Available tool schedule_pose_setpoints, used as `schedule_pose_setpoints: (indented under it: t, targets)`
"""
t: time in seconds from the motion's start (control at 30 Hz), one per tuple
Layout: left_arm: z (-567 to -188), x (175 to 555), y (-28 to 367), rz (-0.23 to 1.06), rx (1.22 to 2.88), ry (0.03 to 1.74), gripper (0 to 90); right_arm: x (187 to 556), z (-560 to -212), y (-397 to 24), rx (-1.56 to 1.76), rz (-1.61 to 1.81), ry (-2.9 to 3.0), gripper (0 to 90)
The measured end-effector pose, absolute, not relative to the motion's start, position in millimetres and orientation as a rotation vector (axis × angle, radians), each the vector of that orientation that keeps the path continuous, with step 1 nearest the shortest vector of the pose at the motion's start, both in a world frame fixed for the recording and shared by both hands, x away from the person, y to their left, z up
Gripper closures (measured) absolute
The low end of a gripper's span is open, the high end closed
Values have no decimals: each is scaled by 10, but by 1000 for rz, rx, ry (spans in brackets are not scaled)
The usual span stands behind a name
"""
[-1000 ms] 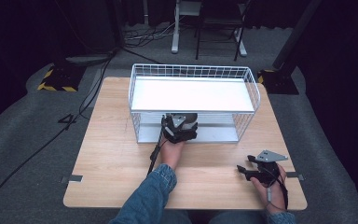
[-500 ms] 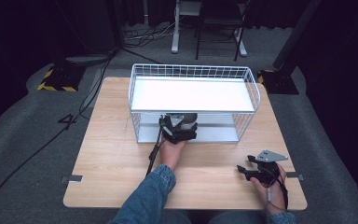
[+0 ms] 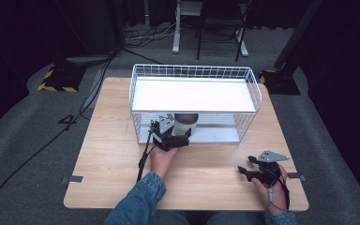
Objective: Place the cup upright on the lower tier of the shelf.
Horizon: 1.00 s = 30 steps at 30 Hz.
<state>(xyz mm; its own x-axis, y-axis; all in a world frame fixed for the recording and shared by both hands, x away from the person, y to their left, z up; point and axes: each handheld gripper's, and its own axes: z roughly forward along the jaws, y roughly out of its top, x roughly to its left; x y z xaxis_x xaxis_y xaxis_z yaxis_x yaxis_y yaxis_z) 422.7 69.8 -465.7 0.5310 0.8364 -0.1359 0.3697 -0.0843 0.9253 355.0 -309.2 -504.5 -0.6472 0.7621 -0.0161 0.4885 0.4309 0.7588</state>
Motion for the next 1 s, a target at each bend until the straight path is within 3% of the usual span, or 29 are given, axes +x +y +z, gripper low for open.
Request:
schedule_pose_setpoints:
  t: [0.63, 1.0]
  targets:
    - [-4380, 3673, 1048, 530, 1736, 941, 0, 3577, -5044, -3090, 1071, 1068, 2348, 317]
    - [-4357, 3441, 1364, 561, 1705, 973, 0, 3601, -5045, -3070, 1062, 1073, 2356, 310]
